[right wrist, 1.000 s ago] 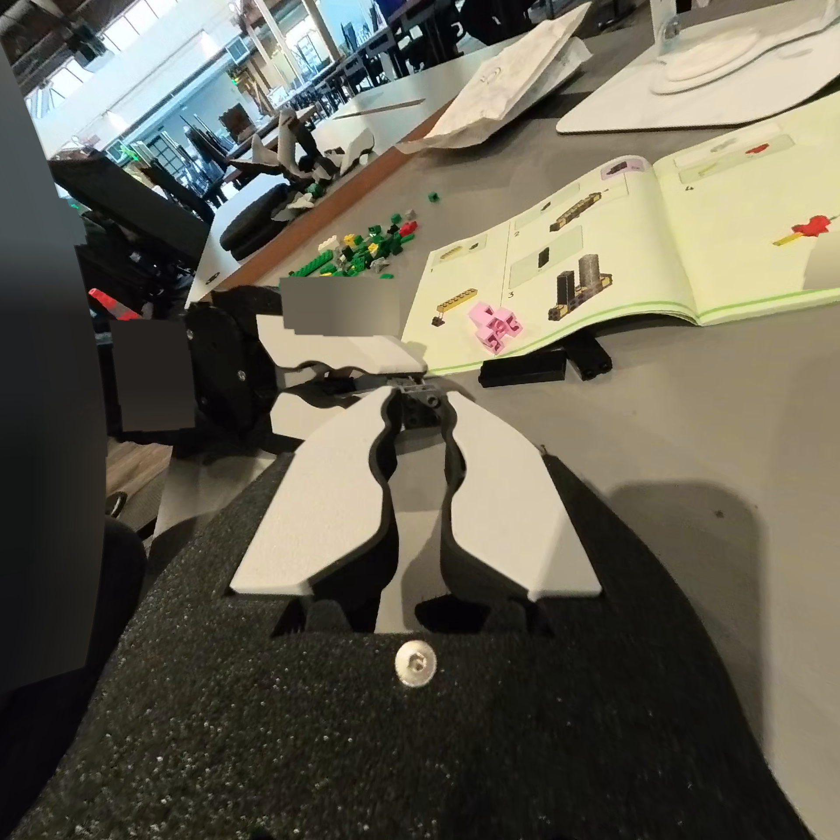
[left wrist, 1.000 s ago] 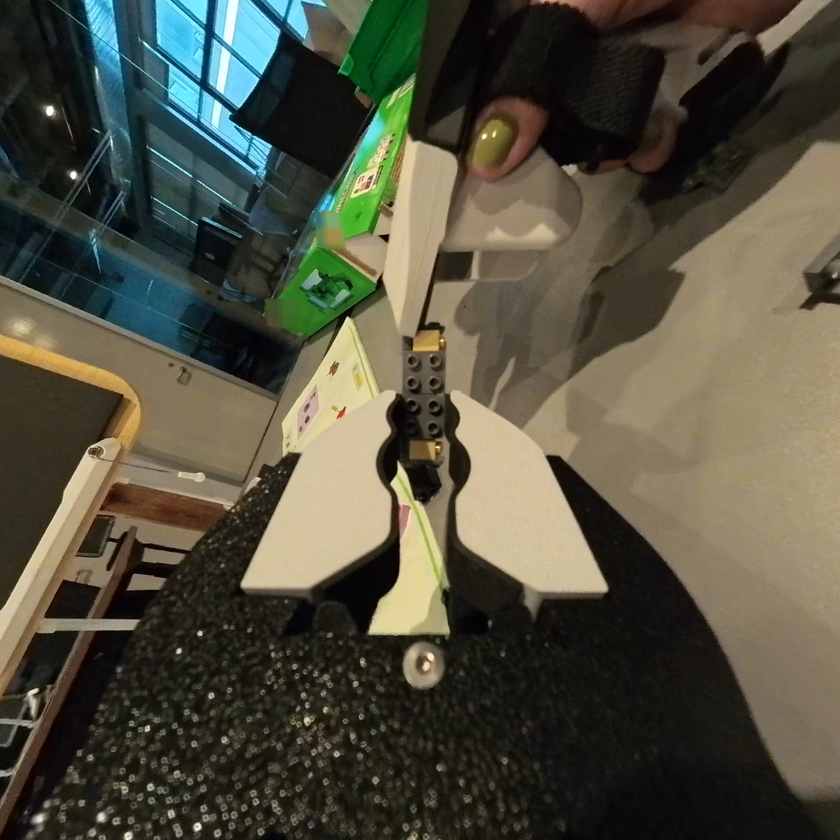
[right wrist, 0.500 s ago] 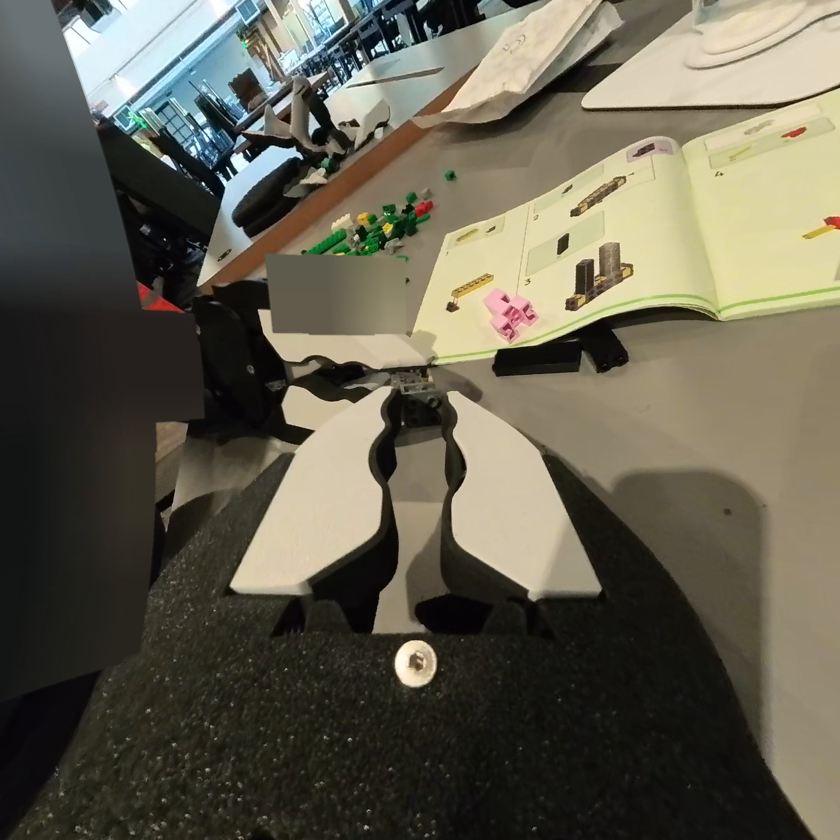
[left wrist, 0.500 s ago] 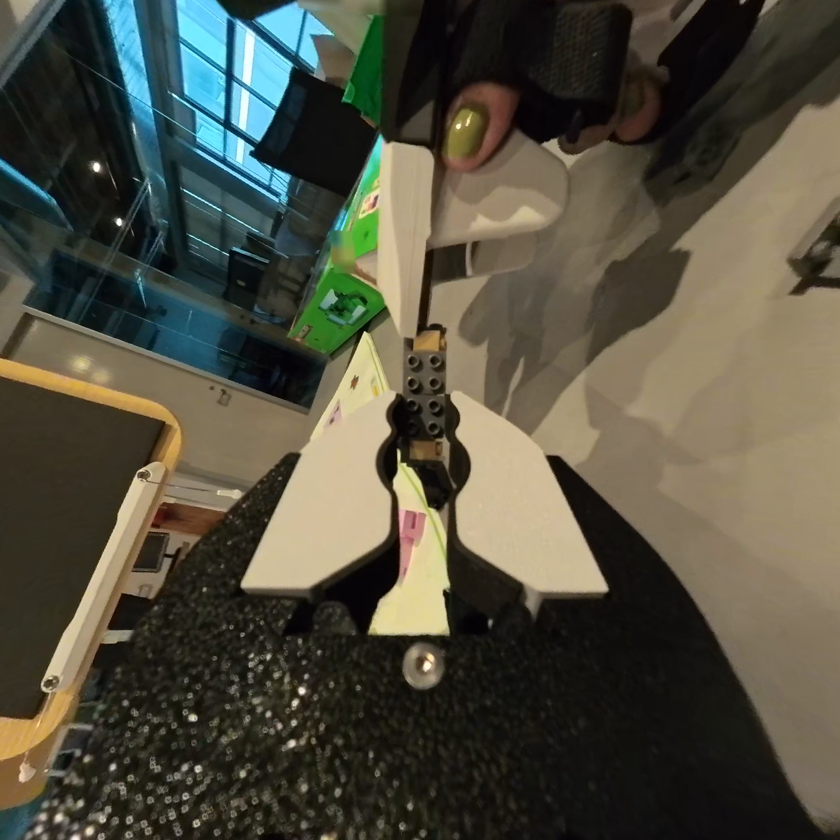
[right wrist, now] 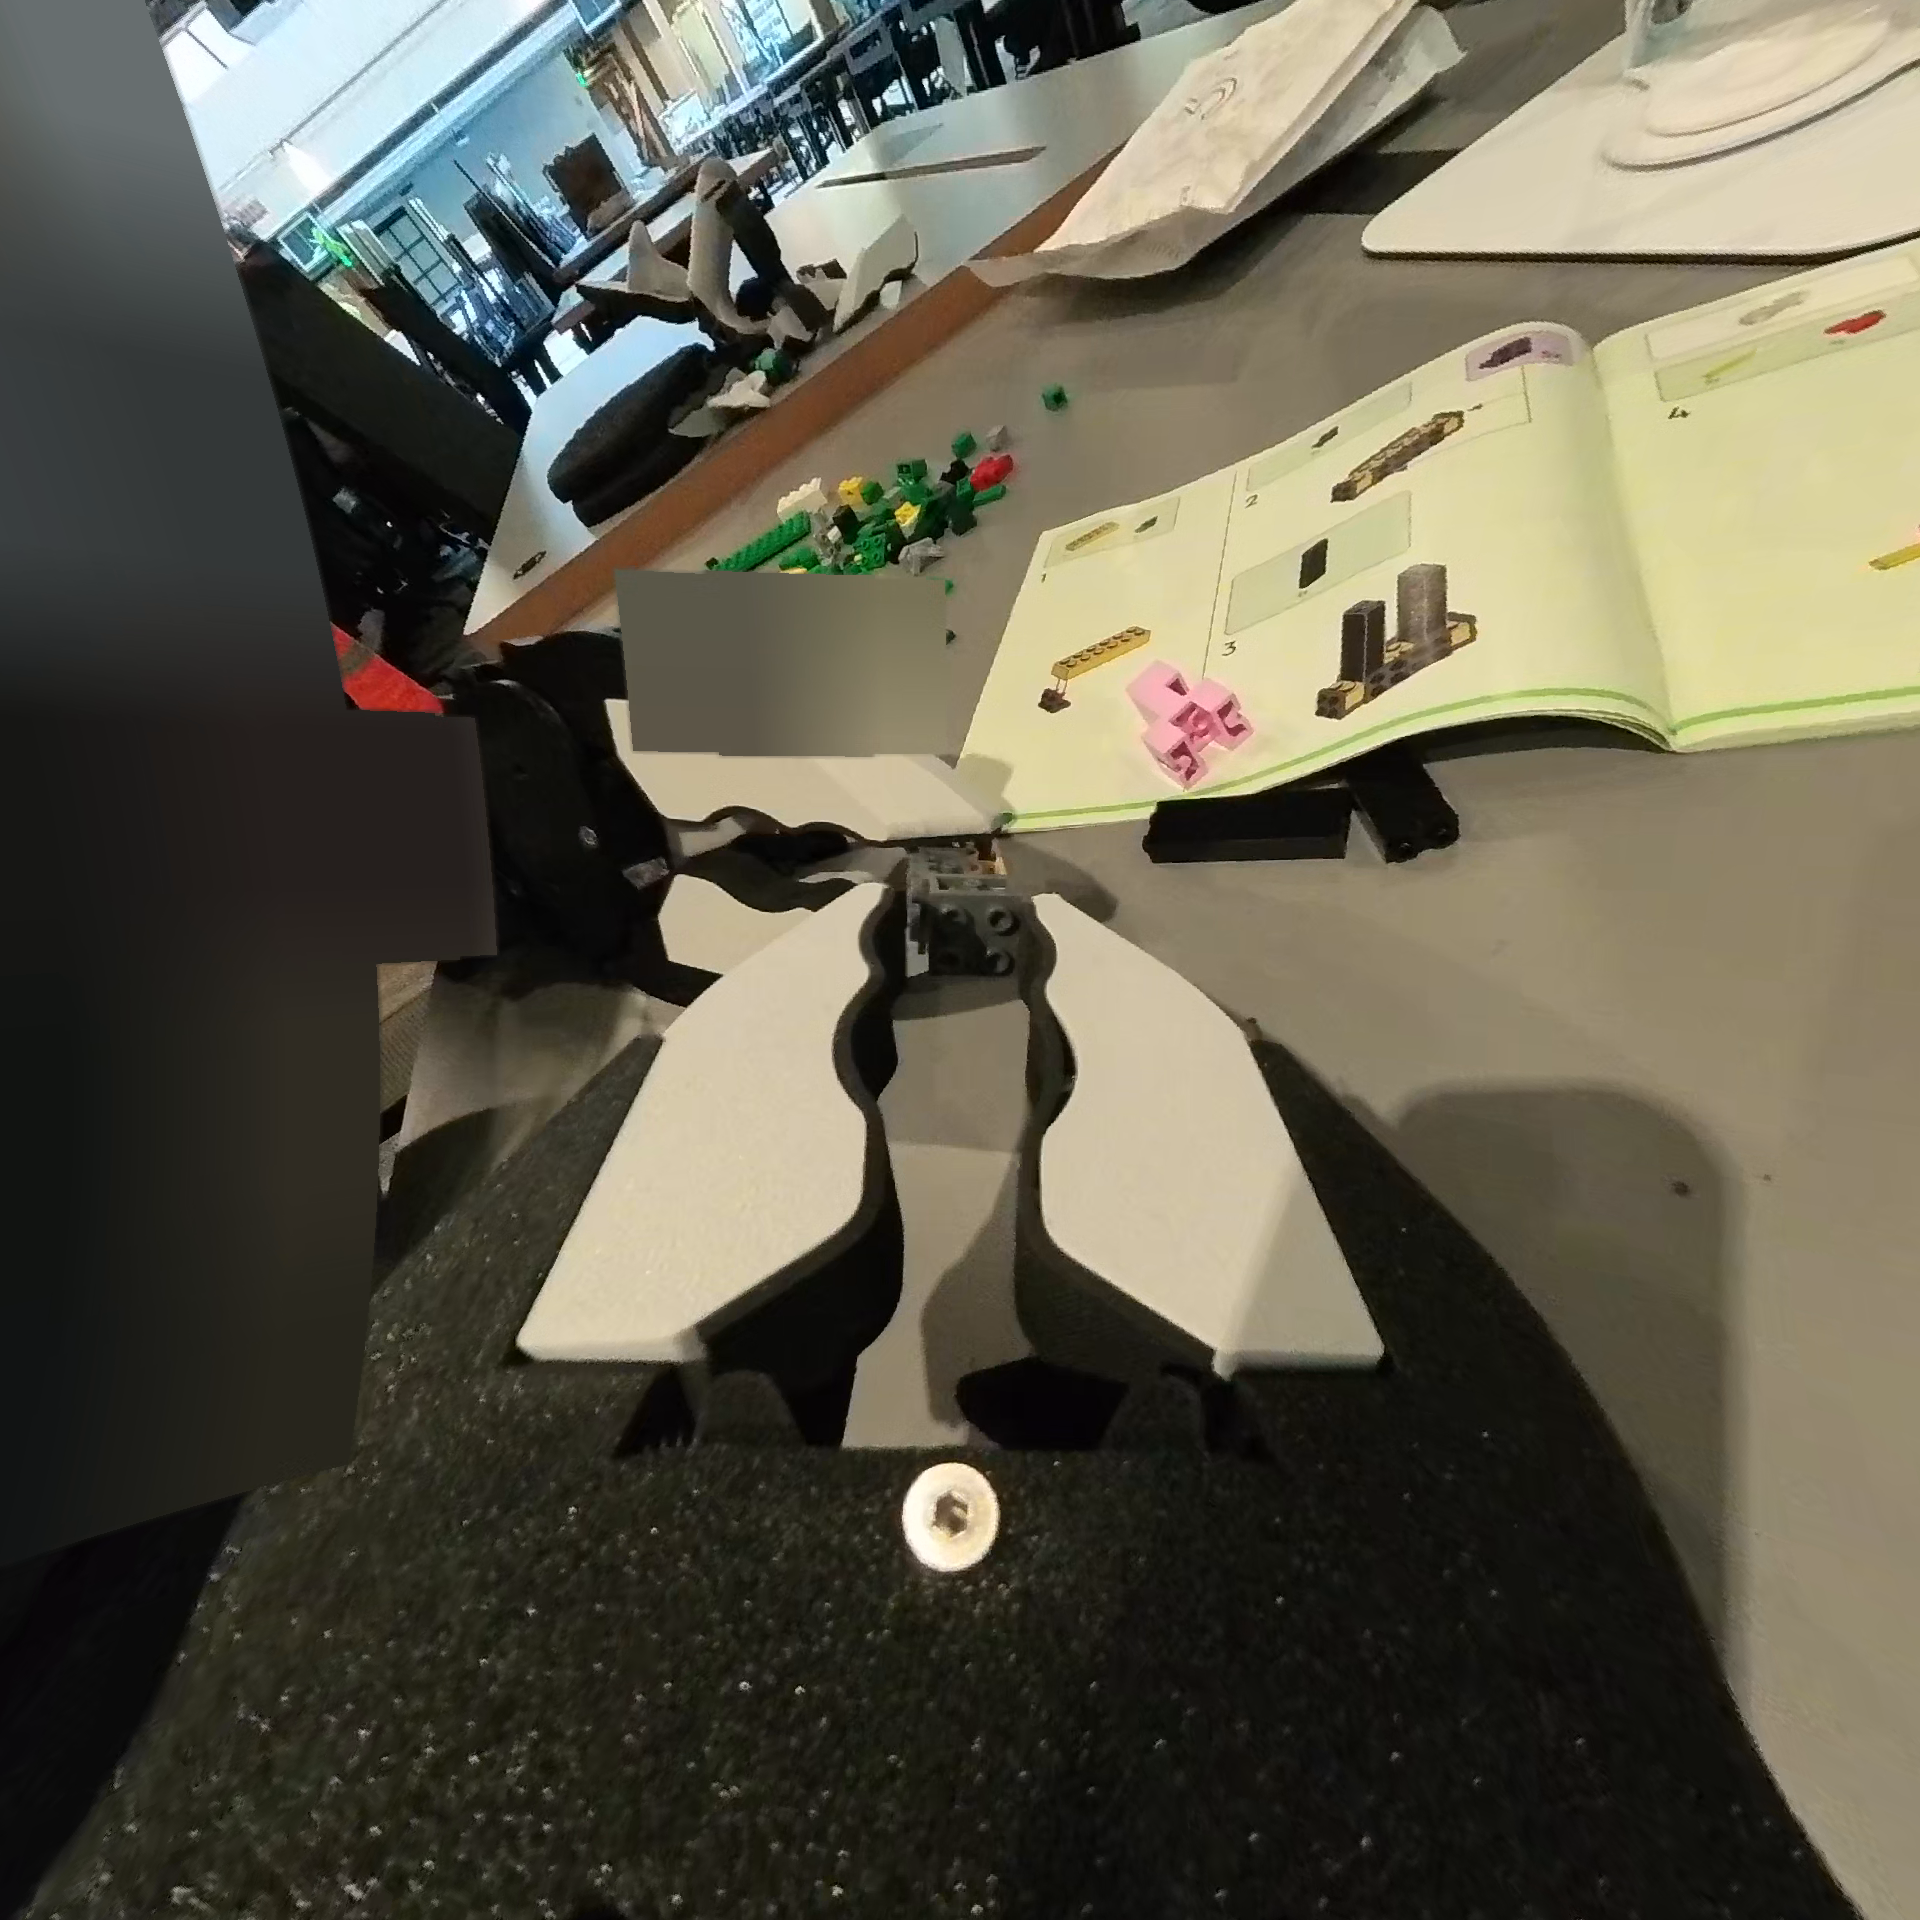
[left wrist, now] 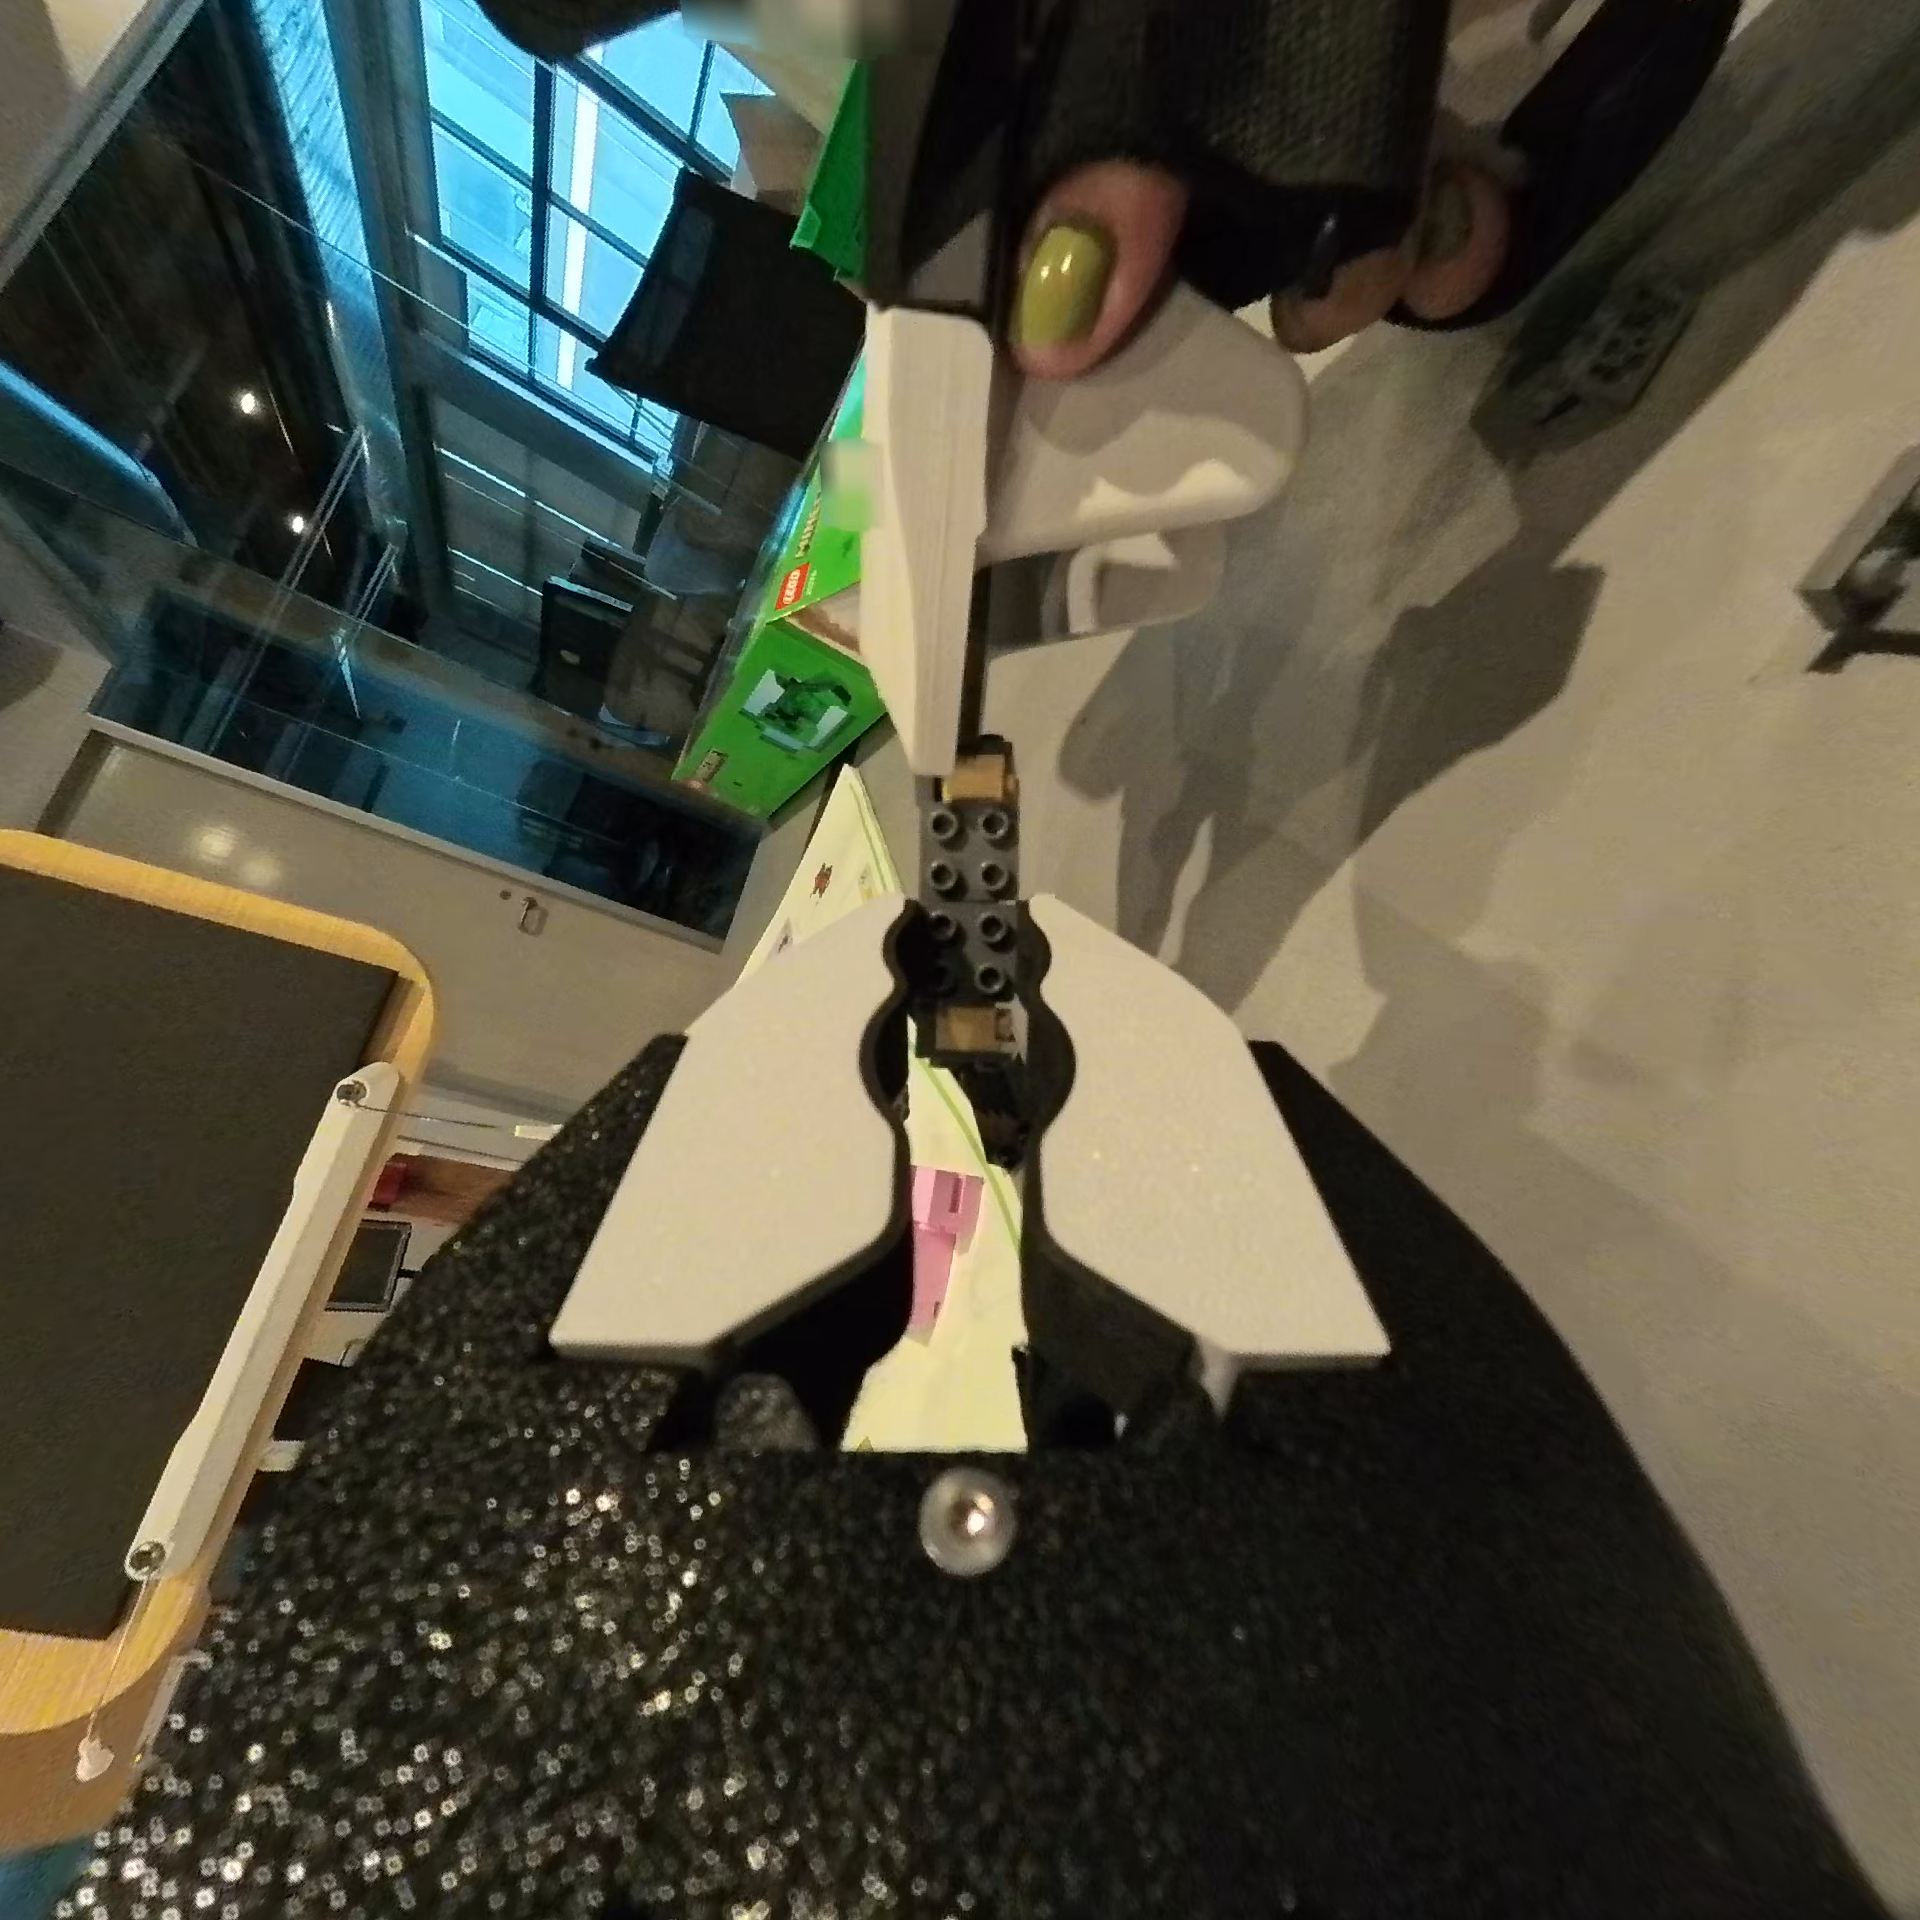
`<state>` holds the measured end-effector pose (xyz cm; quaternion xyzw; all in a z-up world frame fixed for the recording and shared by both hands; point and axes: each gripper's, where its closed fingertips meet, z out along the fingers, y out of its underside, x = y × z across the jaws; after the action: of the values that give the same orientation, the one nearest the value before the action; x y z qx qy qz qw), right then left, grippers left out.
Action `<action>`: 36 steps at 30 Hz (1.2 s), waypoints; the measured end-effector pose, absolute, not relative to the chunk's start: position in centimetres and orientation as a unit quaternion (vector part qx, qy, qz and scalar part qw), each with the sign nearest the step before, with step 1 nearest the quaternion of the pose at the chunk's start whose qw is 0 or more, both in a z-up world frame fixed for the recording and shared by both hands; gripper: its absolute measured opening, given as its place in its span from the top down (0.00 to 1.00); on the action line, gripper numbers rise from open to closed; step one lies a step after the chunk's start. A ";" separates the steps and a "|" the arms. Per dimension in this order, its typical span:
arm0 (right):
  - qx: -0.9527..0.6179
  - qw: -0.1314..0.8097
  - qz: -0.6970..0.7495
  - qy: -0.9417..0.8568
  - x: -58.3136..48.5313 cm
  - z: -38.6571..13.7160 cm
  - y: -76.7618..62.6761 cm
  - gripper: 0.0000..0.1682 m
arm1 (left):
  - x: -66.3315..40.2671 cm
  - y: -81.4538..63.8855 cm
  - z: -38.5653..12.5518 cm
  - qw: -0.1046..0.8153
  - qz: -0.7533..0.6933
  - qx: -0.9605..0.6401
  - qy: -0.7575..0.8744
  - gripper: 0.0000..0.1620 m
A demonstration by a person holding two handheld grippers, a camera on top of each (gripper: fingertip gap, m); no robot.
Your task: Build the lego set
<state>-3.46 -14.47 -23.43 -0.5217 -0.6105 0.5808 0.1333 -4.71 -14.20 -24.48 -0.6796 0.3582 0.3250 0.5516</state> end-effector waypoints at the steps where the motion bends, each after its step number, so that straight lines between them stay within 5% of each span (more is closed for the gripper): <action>1: -0.521 0.133 0.581 -0.611 -3.5 -23.4 -14.5 0.88 | -4.7 -14.2 -24.5 0.552 0.325 -0.680 0.358 0.90; 21: -0.495 0.197 0.596 -0.601 -3.2 -21.5 -13.0 0.82 | -5.4 -14.2 -24.2 0.557 0.324 -0.687 0.335 0.90; 36: -0.465 0.246 0.397 -0.752 -4.9 -27.3 -13.4 0.85 | -9.2 -14.9 -21.8 0.636 0.262 -0.700 0.192 0.90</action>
<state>-4.91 -13.40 -27.30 -0.4648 -0.7524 0.3969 0.2456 -9.19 -14.86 -21.78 -0.6996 0.1921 0.2619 0.6365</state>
